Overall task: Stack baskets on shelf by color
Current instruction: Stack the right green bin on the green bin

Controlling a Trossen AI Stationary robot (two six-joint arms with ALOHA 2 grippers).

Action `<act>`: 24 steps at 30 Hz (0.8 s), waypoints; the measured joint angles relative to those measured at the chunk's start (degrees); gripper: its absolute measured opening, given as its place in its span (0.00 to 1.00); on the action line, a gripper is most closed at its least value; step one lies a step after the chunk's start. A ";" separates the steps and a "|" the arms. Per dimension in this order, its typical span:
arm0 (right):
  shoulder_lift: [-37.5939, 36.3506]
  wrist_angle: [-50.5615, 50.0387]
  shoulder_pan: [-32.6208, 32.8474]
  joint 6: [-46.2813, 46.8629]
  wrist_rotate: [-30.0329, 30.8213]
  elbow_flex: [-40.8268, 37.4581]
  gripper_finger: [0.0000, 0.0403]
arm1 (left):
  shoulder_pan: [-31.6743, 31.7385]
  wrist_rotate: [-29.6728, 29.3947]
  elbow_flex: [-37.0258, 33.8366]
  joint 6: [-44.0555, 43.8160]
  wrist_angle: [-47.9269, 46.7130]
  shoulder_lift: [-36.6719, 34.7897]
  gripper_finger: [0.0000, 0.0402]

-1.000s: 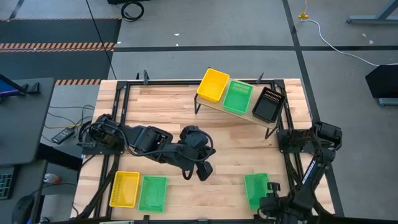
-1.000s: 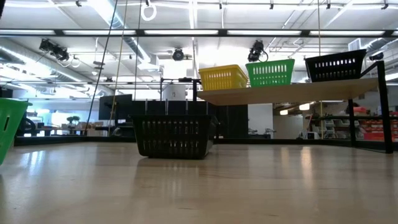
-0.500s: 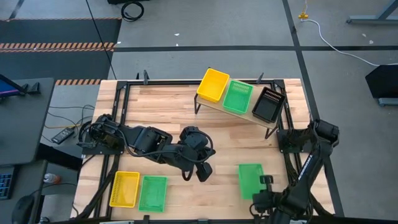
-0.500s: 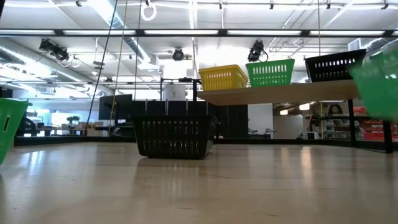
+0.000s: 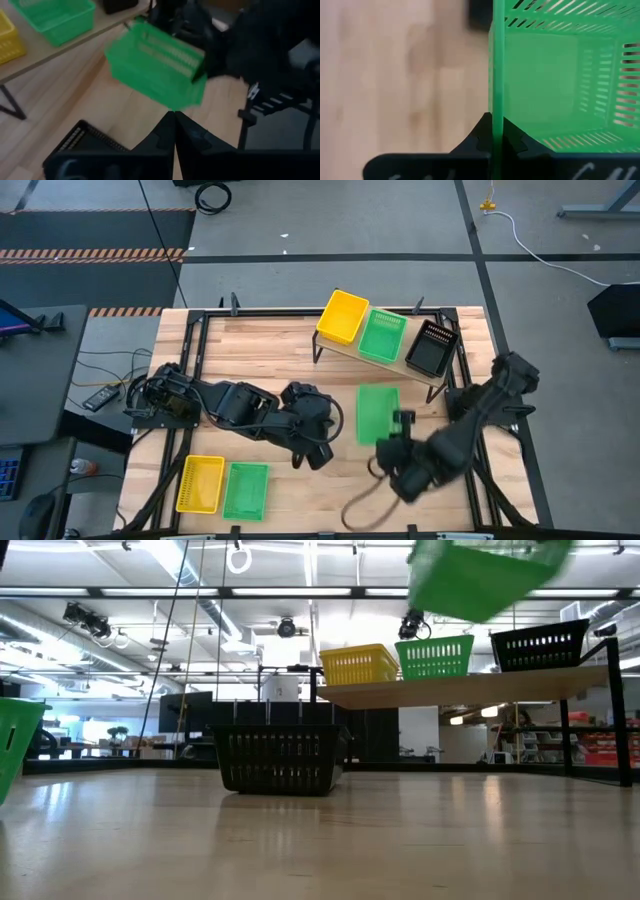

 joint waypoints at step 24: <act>-13.24 -5.29 -36.68 -25.94 4.03 2.35 0.02 | 8.56 9.90 0.00 18.96 -0.51 -0.10 0.05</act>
